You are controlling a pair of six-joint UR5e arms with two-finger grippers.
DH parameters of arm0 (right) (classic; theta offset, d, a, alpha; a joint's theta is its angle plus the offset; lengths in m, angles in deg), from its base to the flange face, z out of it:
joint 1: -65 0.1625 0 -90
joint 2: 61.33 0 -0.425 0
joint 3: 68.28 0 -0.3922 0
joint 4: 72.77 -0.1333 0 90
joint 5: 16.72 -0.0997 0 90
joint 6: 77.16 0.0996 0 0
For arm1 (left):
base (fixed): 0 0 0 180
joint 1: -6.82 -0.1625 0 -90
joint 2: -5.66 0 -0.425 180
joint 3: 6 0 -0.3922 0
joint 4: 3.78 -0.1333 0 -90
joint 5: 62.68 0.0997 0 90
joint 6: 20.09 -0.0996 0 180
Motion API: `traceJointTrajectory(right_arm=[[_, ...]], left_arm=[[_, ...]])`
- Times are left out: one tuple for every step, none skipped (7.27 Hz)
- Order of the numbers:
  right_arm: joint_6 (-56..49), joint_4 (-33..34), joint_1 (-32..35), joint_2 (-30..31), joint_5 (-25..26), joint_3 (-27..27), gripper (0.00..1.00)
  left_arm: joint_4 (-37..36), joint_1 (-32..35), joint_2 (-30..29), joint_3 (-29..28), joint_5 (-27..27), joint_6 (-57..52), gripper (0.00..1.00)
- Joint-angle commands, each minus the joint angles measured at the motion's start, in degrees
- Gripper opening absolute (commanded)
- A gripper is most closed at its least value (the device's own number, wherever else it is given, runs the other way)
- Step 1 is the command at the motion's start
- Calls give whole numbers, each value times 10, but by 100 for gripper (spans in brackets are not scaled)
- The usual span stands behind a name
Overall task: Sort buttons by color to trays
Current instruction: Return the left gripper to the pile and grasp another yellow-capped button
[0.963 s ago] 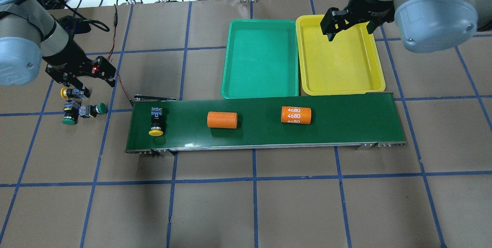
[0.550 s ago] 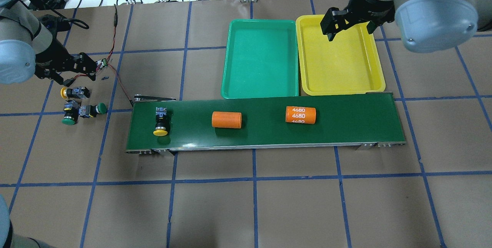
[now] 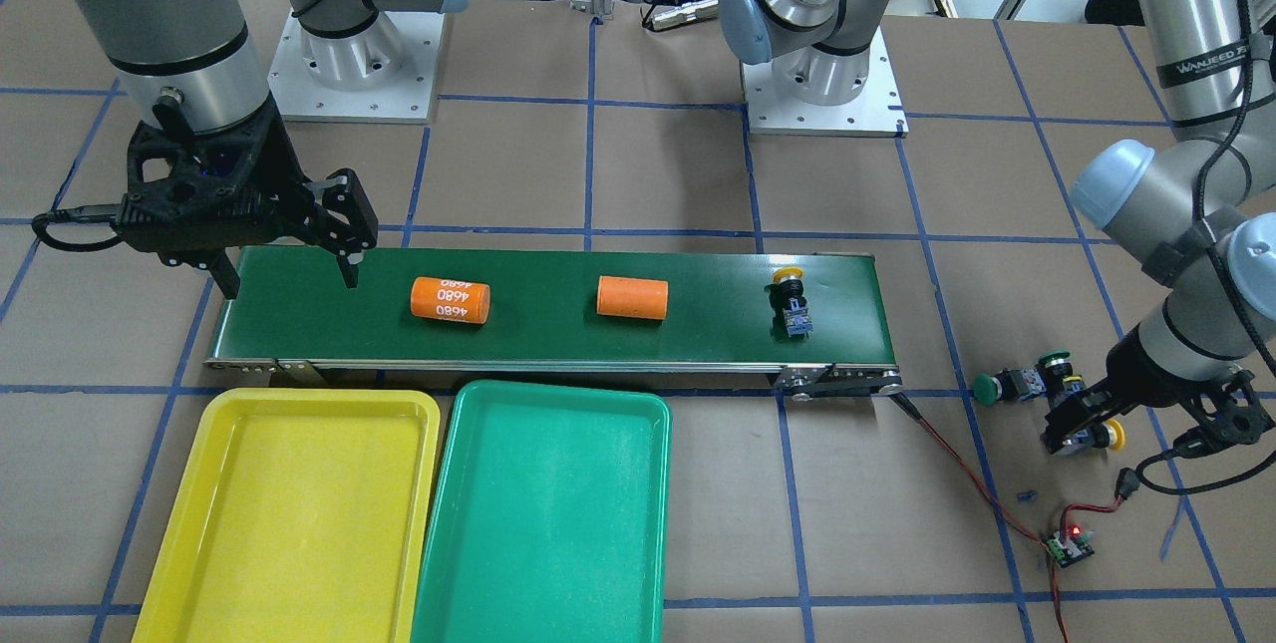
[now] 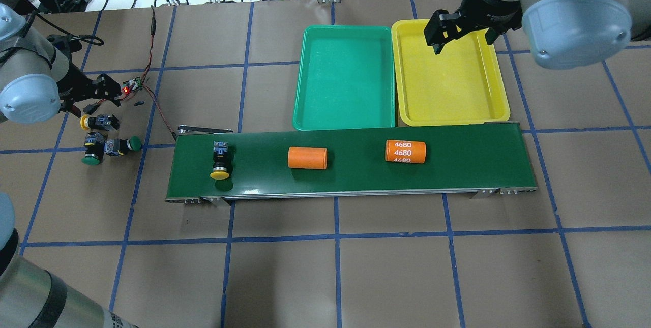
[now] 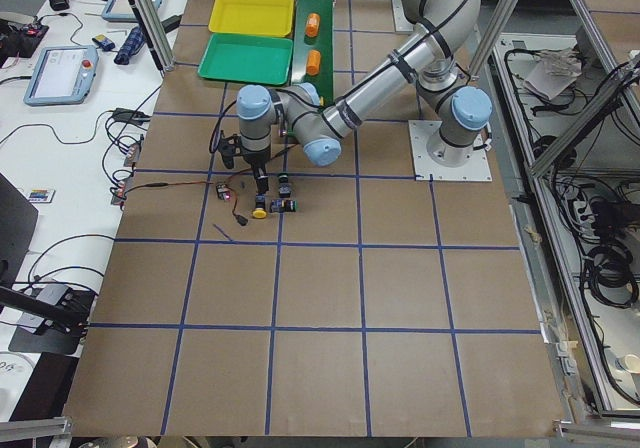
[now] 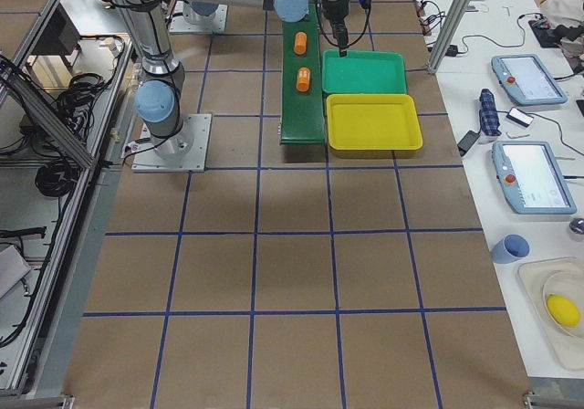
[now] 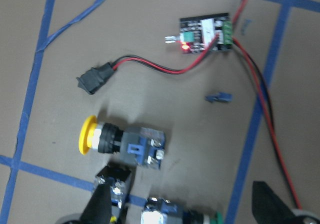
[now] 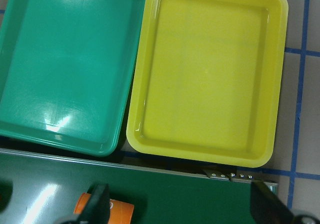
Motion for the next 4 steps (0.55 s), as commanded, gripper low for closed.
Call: traceJointTrajectory(right_arm=[[1,-1,0,0,0,0,100],[1,-1,0,0,0,0,100],[0,-1,0,0,0,0,100],[0,-1,0,0,0,0,100]], left_arm=[[-7,-10,-19,-19,-13,21,100],[-17,-10,-30,-22,-13,23,100],[-23,-10,-41,-21,-14,33,100],[-22,-10,-52,-19,-13,51,100]])
